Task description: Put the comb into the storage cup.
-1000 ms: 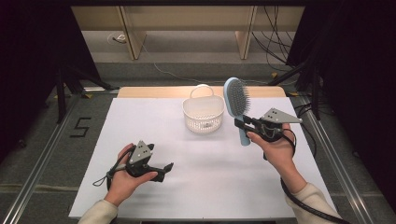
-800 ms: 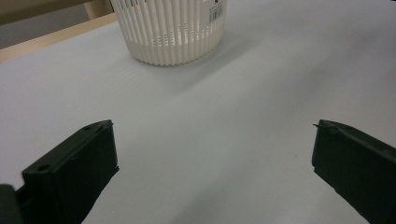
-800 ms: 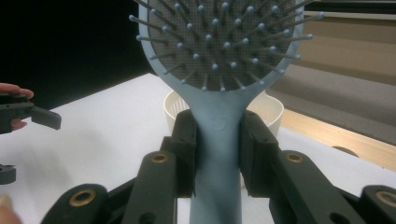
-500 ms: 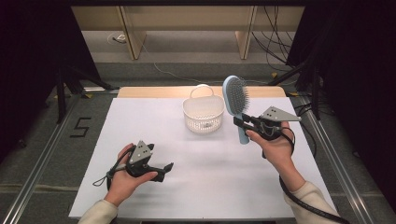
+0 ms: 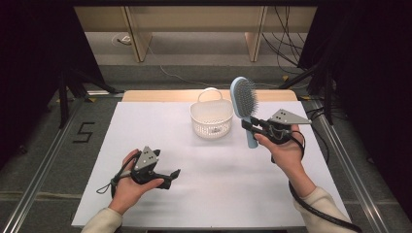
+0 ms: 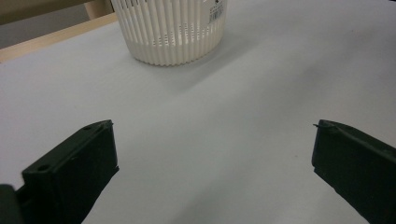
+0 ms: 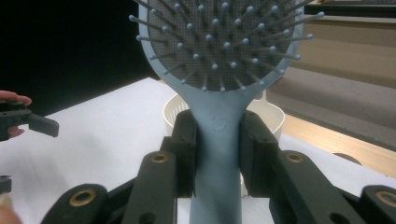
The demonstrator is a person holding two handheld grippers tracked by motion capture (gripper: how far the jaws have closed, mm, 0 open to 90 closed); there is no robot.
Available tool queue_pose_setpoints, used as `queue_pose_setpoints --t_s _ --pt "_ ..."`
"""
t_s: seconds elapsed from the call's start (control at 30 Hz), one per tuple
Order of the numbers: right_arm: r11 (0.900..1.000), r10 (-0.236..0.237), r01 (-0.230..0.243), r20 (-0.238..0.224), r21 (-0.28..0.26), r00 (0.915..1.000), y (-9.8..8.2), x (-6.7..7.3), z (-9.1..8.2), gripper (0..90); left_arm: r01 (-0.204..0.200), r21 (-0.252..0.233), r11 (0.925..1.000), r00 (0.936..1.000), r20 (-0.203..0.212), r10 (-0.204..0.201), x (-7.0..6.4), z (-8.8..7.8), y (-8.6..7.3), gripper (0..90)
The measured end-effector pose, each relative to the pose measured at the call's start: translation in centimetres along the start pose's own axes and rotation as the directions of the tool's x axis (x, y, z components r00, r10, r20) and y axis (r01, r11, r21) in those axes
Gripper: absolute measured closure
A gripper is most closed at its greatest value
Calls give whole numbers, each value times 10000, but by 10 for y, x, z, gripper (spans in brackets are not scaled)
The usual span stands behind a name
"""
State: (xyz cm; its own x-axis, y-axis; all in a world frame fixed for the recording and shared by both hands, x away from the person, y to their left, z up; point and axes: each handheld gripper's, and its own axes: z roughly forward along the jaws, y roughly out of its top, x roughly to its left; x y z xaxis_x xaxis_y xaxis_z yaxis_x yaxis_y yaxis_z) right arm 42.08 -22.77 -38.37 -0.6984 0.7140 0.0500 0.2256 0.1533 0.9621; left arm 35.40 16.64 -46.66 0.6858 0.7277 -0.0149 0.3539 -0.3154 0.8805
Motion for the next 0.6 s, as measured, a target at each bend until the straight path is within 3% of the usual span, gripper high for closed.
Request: queue_pose_setpoints --t_s 0.6 --pt "10000 64 -64 -4 -29 10000 2 -1 5 706 -1 10 10000 10000 16 1 0 0 0 0"
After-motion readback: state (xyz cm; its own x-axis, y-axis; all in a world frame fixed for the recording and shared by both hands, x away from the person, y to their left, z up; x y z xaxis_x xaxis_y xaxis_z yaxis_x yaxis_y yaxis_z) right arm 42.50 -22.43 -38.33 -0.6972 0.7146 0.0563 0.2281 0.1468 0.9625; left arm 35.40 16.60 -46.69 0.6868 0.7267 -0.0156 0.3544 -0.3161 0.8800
